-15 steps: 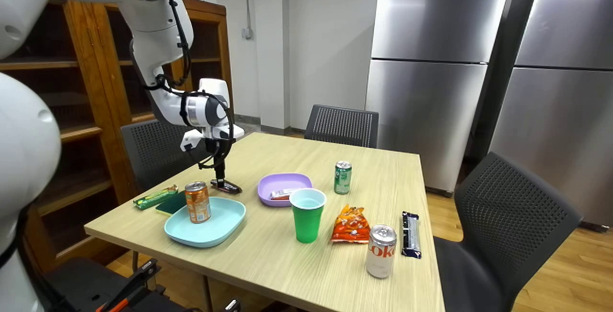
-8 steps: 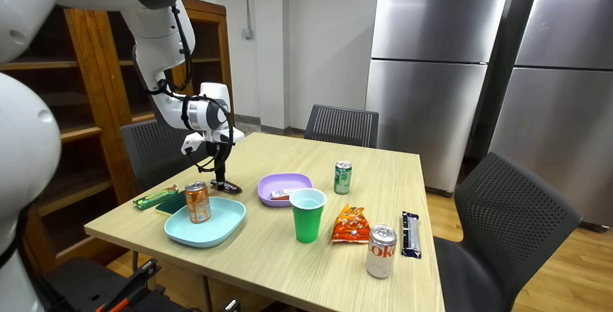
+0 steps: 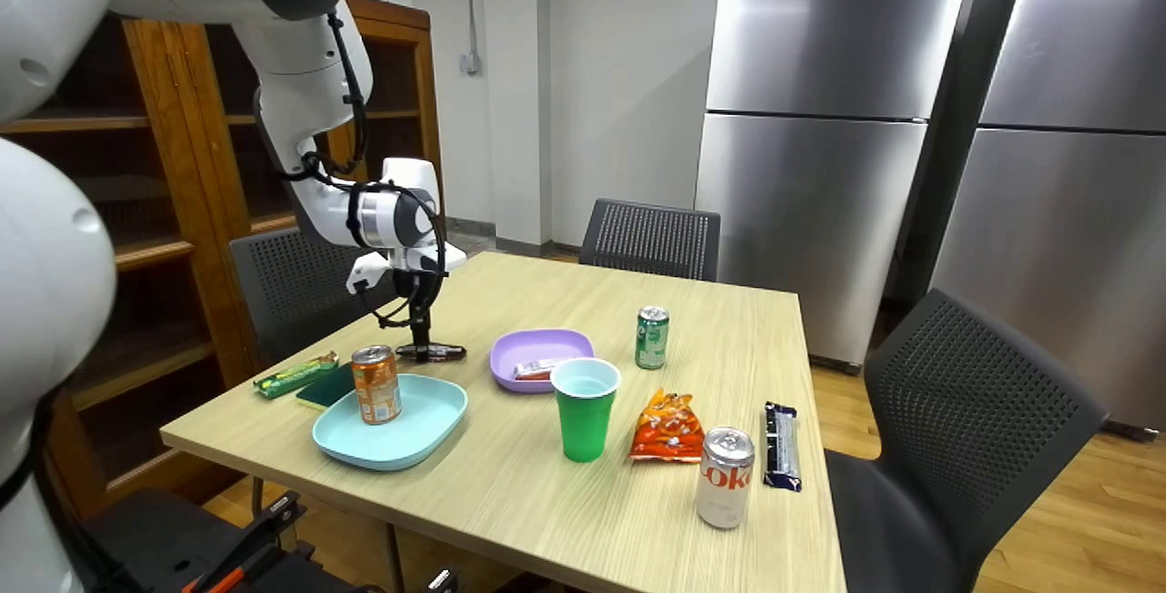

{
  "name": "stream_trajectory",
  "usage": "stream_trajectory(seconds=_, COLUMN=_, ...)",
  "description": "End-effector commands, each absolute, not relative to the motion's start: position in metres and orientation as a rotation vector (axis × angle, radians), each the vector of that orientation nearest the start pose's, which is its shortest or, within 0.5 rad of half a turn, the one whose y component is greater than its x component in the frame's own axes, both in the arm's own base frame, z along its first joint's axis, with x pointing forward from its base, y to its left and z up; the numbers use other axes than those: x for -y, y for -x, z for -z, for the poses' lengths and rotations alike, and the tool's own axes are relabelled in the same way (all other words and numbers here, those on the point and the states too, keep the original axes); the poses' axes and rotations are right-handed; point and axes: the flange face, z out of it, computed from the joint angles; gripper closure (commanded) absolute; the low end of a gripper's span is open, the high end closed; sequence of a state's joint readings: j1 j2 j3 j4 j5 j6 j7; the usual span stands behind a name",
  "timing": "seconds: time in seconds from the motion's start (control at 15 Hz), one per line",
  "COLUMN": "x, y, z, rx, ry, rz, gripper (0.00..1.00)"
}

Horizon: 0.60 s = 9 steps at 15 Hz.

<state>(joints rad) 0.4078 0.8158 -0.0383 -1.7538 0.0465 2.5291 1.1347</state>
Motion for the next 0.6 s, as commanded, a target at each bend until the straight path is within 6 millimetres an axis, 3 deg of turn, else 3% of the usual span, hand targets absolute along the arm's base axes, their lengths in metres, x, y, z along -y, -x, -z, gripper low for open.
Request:
stream_trajectory(seconds=0.0, x=-0.237, y=-0.609, z=-0.104, rx=-1.251, ry=2.921, rz=-0.055, gripper=0.88)
stream_trajectory(seconds=0.13, x=-0.237, y=-0.609, z=-0.106, rx=-1.246, ry=2.923, rz=-0.053, gripper=1.00)
stream_trajectory(seconds=0.53, x=-0.235, y=-0.607, z=-0.124, rx=-1.212, ry=2.933, rz=-0.032, gripper=0.97)
